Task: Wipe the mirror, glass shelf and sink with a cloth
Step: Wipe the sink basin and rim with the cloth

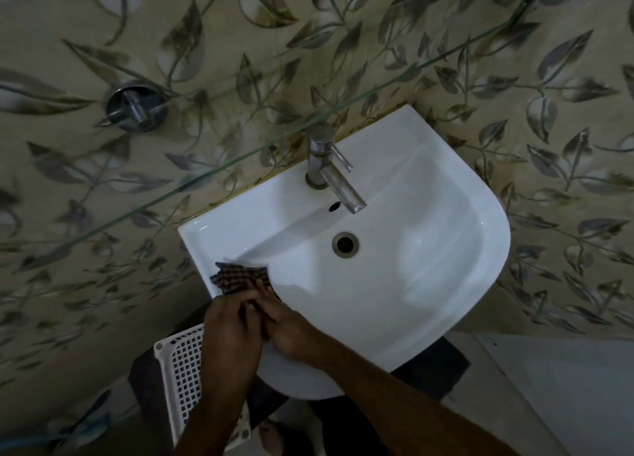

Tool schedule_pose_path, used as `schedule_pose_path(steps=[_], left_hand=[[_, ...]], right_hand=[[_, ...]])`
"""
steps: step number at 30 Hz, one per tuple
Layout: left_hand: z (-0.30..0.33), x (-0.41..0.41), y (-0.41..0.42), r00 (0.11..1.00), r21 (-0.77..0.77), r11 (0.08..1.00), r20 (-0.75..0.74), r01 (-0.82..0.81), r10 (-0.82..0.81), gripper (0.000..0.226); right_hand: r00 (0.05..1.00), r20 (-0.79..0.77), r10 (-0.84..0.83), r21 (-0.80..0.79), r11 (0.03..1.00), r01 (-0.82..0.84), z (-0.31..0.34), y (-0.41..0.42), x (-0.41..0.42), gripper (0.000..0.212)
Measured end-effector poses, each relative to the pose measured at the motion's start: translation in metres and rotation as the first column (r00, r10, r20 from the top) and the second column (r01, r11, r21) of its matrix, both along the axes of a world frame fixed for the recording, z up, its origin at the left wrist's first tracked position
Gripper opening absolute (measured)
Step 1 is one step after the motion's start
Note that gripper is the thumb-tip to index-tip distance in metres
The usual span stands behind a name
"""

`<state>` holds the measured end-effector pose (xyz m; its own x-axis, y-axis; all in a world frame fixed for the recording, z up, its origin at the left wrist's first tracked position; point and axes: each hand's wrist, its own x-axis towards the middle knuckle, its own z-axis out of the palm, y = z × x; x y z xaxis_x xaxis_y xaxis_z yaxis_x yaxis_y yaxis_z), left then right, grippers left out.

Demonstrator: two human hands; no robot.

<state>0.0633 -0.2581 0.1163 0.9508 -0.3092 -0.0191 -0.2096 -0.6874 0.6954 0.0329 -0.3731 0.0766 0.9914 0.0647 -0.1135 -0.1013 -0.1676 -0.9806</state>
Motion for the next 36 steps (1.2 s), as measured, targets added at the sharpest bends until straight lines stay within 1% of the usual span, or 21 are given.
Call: schedule_pose_path(steps=[1, 2, 4, 6, 7, 9, 11, 12, 13, 14, 16, 17, 19, 21, 23, 25, 28, 29, 31, 33, 36], left_hand=[[0.002, -0.003, 0.003, 1.000, -0.018, 1.000, -0.024, 0.017, -0.018, 0.025], [0.002, -0.007, 0.005, 0.996, -0.022, 0.999, -0.073, 0.040, -0.042, 0.025], [-0.001, -0.018, 0.010, 0.982, 0.006, 0.996, -0.166, 0.093, -0.091, 0.029], [-0.003, -0.031, 0.015, 0.975, 0.036, 0.990, -0.182, 0.137, -0.128, 0.034], [-0.003, -0.037, 0.017, 0.974, 0.042, 0.989, -0.180, 0.145, -0.135, 0.031], [0.000, -0.044, 0.022, 0.977, 0.028, 0.991, -0.173, 0.129, -0.122, 0.022], [0.001, -0.045, 0.030, 0.981, 0.015, 0.995, -0.169, 0.096, -0.092, 0.023], [0.002, -0.045, 0.035, 0.984, 0.011, 0.996, -0.161, 0.085, -0.082, 0.023], [0.002, -0.045, 0.041, 0.985, 0.009, 0.997, -0.153, 0.077, -0.074, 0.024], [0.002, -0.045, 0.046, 0.987, 0.008, 0.998, -0.146, 0.070, -0.068, 0.025], [0.004, -0.043, 0.054, 0.991, 0.011, 0.998, -0.120, 0.057, -0.056, 0.025], [0.005, -0.042, 0.058, 0.993, 0.013, 0.999, -0.107, 0.045, -0.044, 0.025], [0.010, -0.040, 0.064, 0.996, 0.019, 1.000, -0.090, 0.006, -0.004, 0.023], [0.012, -0.037, 0.069, 0.996, 0.019, 1.000, -0.081, -0.022, 0.024, 0.022], [0.014, -0.035, 0.073, 0.996, 0.017, 0.999, -0.078, -0.045, 0.046, 0.021], [0.015, -0.032, 0.074, 0.997, 0.025, 0.998, -0.064, -0.052, 0.053, 0.022], [0.012, -0.027, 0.078, 0.995, 0.015, 0.997, -0.058, -0.074, 0.075, 0.019], [0.009, -0.025, 0.079, 0.996, 0.007, 0.998, -0.058, -0.070, 0.070, 0.022], [0.006, -0.020, 0.080, 0.997, 0.019, 0.998, -0.055, -0.060, 0.061, 0.025], [0.006, -0.016, 0.079, 0.995, 0.040, 0.997, -0.082, -0.059, 0.062, 0.020], [0.010, -0.004, 0.078, 0.990, 0.073, 0.995, -0.125, -0.063, 0.072, 0.024]], right_hand=[[0.997, -0.028, 0.067, -0.003, 0.998, -0.067, 0.004, -0.005, -0.015, 0.047], [0.991, -0.066, 0.113, -0.066, 0.991, -0.117, 0.003, -0.009, -0.029, 0.049], [0.974, -0.151, 0.167, -0.251, 0.947, -0.201, -0.009, -0.027, -0.058, 0.059], [0.939, -0.221, 0.263, -0.413, 0.847, -0.335, -0.012, -0.053, -0.080, 0.062], [0.915, -0.269, 0.301, -0.472, 0.787, -0.398, -0.009, -0.069, -0.088, 0.059], [0.877, -0.381, 0.292, -0.573, 0.670, -0.472, 0.000, -0.099, -0.097, 0.050], [0.855, -0.450, 0.259, -0.676, 0.527, -0.515, 0.006, -0.113, -0.104, 0.048], [0.859, -0.445, 0.251, -0.698, 0.504, -0.509, 0.011, -0.111, -0.106, 0.048], [0.876, -0.414, 0.248, -0.703, 0.524, -0.481, 0.014, -0.102, -0.105, 0.048], [0.894, -0.378, 0.241, -0.667, 0.599, -0.443, 0.020, -0.088, -0.103, 0.049], [0.929, -0.291, 0.230, -0.534, 0.766, -0.357, 0.026, -0.051, -0.091, 0.053], [0.945, -0.250, 0.210, -0.487, 0.816, -0.311, 0.024, -0.030, -0.082, 0.057], [0.971, -0.205, 0.122, -0.500, 0.840, -0.211, 0.020, 0.009, -0.060, 0.063], [0.993, -0.120, -0.016, -0.549, 0.834, -0.053, 0.012, 0.038, -0.041, 0.071], [0.990, -0.091, -0.106, -0.590, 0.807, 0.032, 0.006, 0.050, -0.032, 0.064], [0.993, -0.088, -0.081, -0.654, 0.757, 0.004, 0.004, 0.052, -0.043, 0.060], [1.000, 0.012, 0.020, -0.764, 0.645, -0.004, 0.007, 0.044, -0.078, 0.061], [0.998, 0.037, 0.050, -0.801, 0.599, 0.000, 0.006, 0.043, -0.088, 0.061], [0.995, 0.075, 0.060, -0.848, 0.529, 0.032, 0.003, 0.046, -0.091, 0.061], [0.996, 0.088, 0.027, -0.839, 0.542, 0.059, 0.004, 0.054, -0.073, 0.058], [0.998, 0.066, 0.007, -0.796, 0.604, 0.048, 0.002, 0.065, -0.016, 0.060]])
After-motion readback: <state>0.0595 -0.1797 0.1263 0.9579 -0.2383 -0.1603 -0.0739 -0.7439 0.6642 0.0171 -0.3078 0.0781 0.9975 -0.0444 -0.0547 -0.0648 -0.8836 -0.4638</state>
